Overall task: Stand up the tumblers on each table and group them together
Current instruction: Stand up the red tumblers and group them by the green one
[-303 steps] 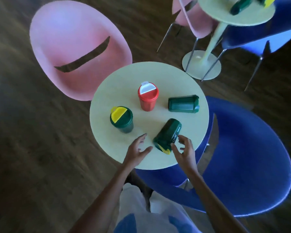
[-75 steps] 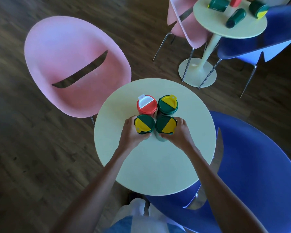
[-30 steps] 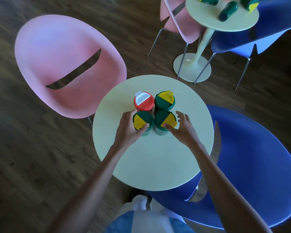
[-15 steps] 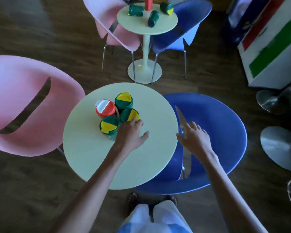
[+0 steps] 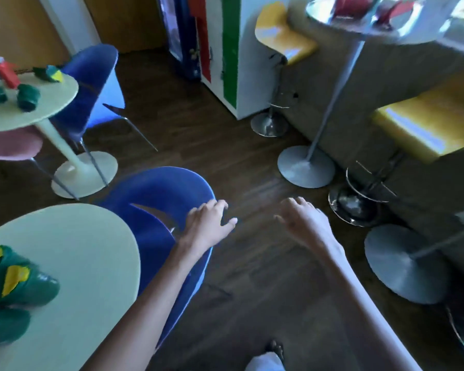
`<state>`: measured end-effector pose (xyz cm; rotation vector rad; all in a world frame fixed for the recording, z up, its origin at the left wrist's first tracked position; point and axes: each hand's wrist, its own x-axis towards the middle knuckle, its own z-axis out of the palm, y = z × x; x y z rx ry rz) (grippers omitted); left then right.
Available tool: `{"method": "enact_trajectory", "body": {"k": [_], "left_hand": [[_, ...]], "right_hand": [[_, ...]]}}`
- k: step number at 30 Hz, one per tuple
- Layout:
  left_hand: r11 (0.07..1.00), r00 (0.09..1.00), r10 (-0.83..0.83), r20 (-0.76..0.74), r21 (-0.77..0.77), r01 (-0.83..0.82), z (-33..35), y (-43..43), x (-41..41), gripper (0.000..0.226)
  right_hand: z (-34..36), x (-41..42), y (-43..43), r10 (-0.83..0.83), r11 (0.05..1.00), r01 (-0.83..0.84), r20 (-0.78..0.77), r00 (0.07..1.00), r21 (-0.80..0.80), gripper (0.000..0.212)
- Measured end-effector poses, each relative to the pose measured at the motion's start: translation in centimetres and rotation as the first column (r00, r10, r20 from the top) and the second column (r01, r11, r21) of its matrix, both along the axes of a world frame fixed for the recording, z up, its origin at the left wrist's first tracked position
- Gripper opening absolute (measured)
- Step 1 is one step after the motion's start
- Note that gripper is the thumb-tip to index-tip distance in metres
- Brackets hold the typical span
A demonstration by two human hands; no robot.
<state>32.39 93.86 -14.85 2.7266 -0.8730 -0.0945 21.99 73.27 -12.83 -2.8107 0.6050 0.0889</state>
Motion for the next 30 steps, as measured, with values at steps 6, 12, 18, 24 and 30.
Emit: {"method": "enact_trajectory", "body": {"k": [6, 12, 18, 24, 30], "left_hand": [[0.988, 0.989, -0.149, -0.017, 0.03, 0.15, -0.2, -14.0, -1.5, 0.046], [0.971, 0.971, -0.237, 0.001, 0.027, 0.237, 0.6, -23.6, 0.1, 0.046], [0.961, 0.961, -0.277, 0.015, 0.001, 0.277, 0.3, -32.2, 7.1, 0.047], [0.95, 0.954, -0.296, 0.04, -0.096, 0.298, 2.0, -41.4, 18.0, 0.044], [0.915, 0.942, -0.323, 0.089, -0.223, 0.335, 6.1, -50.4, 27.5, 0.04]], "right_hand": [[0.6, -4.6, -11.1, -0.102, 0.995, 0.102, 0.011, 0.995, 0.014, 0.045], [0.7, -4.7, -19.4, -0.188, 0.982, 0.188, 0.042, 0.981, 0.005, 0.047], [0.2, 1.6, -27.0, -0.219, 0.976, 0.22, 0.056, 0.974, -0.004, 0.042], [2.1, 12.6, -34.9, -0.27, 0.963, 0.27, 0.098, 0.958, 0.011, 0.048], [7.1, 22.1, -43.6, -0.311, 0.95, 0.311, 0.232, 0.922, 0.037, 0.056]]}}
